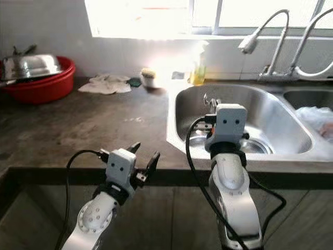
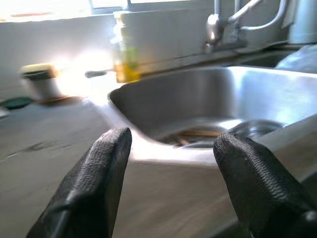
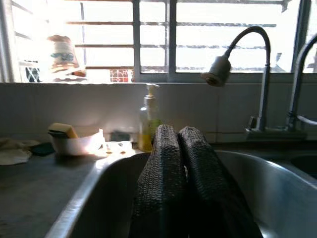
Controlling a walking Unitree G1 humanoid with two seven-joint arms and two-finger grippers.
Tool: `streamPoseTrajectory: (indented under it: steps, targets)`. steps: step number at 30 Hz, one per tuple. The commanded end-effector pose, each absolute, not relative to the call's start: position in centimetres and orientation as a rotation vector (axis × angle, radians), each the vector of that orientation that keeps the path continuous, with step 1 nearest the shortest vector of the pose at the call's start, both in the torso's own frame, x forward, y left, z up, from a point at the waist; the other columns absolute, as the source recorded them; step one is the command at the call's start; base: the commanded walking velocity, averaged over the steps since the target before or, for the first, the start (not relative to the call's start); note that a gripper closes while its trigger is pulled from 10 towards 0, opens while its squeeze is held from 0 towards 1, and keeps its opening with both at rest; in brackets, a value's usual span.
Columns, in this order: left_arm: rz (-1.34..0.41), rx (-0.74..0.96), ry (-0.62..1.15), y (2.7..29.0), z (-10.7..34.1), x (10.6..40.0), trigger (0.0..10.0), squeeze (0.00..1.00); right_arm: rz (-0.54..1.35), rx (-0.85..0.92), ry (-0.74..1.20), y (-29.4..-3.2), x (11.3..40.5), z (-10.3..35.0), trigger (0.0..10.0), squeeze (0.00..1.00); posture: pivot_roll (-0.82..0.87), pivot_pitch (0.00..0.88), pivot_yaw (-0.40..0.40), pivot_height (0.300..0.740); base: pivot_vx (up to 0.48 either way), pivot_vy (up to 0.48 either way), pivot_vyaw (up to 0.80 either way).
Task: Kitchen organization
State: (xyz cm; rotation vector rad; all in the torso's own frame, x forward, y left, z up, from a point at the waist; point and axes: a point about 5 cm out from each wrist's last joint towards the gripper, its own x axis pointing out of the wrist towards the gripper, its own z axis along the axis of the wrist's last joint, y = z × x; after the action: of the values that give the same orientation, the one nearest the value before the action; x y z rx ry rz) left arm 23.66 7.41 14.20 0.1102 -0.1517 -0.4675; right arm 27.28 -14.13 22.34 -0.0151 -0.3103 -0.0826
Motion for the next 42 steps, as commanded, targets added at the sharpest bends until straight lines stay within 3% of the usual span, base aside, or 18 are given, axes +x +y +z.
streamPoseTrajectory:
  steps: [1,14,22,28,42]
  targets:
    - [-0.460,0.124,-0.167,7.7,14.5,23.8,10.0,0.00,-0.077,-0.014,-0.315,-14.0,27.6,22.7,10.0,0.00,0.11,0.000,-0.035,0.740,0.266,-0.398,0.00]
    - [-0.458,0.095,-0.153,7.6,14.5,23.9,10.0,0.00,-0.117,-0.066,-0.302,-15.7,28.9,23.7,10.0,0.00,0.10,0.000,-0.030,0.740,0.284,-0.375,0.00]
    - [-0.453,0.086,-0.150,7.6,14.4,23.8,10.0,0.00,-0.145,-0.112,-0.268,-17.1,30.7,24.2,10.0,0.00,0.10,0.000,-0.035,0.740,0.000,0.000,0.00]
    - [-0.453,0.069,-0.149,7.5,14.6,23.5,10.0,0.00,-0.133,-0.167,-0.148,-17.6,33.9,24.0,10.0,0.00,0.11,0.018,-0.045,0.740,0.000,0.000,0.00]
    - [-0.453,0.055,-0.128,7.4,14.5,22.3,10.0,0.00,-0.052,-0.157,0.151,-17.3,37.1,20.1,10.0,0.00,0.14,0.073,-0.065,0.740,0.000,0.000,0.00]
